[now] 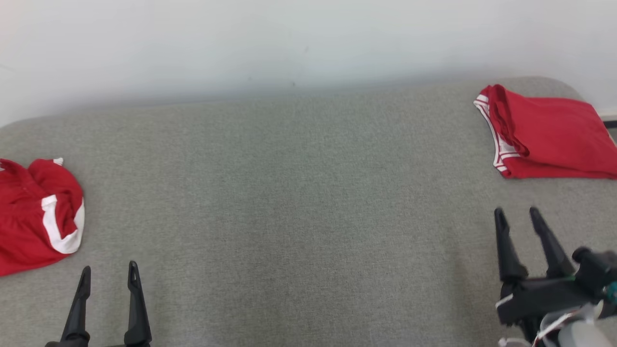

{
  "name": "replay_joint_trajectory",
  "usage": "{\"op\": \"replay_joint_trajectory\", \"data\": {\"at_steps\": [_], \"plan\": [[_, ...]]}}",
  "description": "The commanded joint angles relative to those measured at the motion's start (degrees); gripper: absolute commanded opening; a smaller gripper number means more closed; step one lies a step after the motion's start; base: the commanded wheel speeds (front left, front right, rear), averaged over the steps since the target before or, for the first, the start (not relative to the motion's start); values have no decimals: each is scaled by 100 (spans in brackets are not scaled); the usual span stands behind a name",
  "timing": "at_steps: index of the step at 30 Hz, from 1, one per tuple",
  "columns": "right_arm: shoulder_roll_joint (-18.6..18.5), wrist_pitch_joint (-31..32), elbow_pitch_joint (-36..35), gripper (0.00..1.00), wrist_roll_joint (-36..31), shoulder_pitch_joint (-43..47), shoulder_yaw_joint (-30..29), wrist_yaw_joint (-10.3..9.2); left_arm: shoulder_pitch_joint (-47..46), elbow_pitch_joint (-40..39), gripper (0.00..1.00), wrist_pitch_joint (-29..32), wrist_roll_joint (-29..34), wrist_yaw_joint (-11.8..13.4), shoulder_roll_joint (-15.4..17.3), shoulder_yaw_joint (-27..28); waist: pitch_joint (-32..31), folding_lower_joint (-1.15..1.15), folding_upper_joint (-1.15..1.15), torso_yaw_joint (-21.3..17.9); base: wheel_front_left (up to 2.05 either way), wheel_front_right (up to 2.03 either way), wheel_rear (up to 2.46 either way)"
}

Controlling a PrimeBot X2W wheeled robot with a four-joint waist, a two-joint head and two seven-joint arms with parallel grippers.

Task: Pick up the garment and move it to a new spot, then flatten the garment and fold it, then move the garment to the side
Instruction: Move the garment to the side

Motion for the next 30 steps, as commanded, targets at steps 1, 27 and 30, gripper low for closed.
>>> {"op": "replay_joint_trajectory", "data": {"at_steps": [1,27,30], "plan": [[99,7,-116,100,-55,194,-40,-15,70,31,100,-17,3,-31,-21,-2,-129,1,1,100,0,0,0],[957,173,-856,100,-850,1386,-225,-15,116,679,100,-17,140,-203,9,-90,-553,1,1,340,0,0,0],[977,199,-833,100,-887,1383,-195,-15,58,744,100,-17,192,-179,25,-119,-546,1,1,353,0,0,0]]}}
